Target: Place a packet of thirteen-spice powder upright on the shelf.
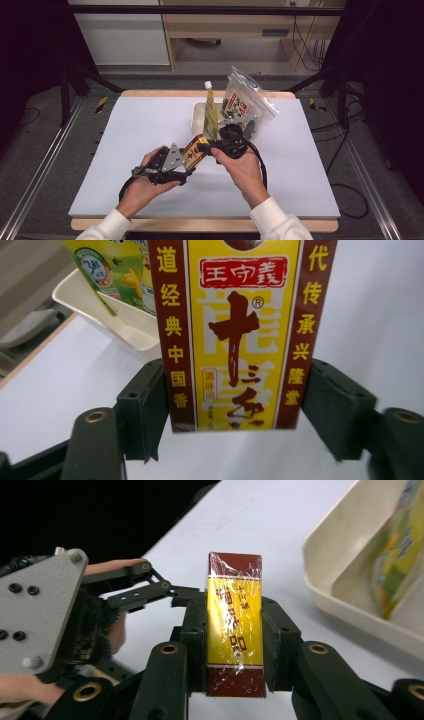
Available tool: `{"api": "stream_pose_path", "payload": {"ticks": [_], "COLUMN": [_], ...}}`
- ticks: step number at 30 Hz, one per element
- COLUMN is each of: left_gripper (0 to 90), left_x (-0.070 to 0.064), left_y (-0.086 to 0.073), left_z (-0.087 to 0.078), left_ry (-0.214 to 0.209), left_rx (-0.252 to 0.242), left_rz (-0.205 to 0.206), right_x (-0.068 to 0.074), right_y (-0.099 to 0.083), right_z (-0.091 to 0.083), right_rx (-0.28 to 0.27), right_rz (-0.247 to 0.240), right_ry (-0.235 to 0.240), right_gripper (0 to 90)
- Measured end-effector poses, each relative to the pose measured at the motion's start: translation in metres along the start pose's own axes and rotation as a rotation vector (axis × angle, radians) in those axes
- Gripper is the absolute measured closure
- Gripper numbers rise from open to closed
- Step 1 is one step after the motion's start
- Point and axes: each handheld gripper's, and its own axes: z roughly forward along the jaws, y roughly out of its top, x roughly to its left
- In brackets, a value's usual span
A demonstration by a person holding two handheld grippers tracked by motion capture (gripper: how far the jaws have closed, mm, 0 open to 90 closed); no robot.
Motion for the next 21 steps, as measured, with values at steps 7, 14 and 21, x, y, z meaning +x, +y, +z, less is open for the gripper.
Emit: {"api": "stream_pose_path", "payload": {"ticks": [7,14,21], "left_gripper": [15.9,12.1,9.4], "left_x": [0.005,0.007,0.004], "left_y": [-0.023,-0.062,-0.101], "left_z": [-0.017,-0.048,-0.074], "left_ry": [0.021,0.061,0.103], "left_rx": [0.01,0.03,0.065], "left_rz": [-0.08,-0.177,-0.232], "right_x": [0.01,0.014,0.011], "right_y": [0.01,0.023,0.03], "right_z": [-0.002,-0.002,0.001], "right_rx": [-0.034,-0.085,-0.138], "right_rz": [-0.03,-0.023,0.024], "right_ry": [-0.154,-0.251,-0.332], "right_gripper": [68.5,68.4,68.4]}}
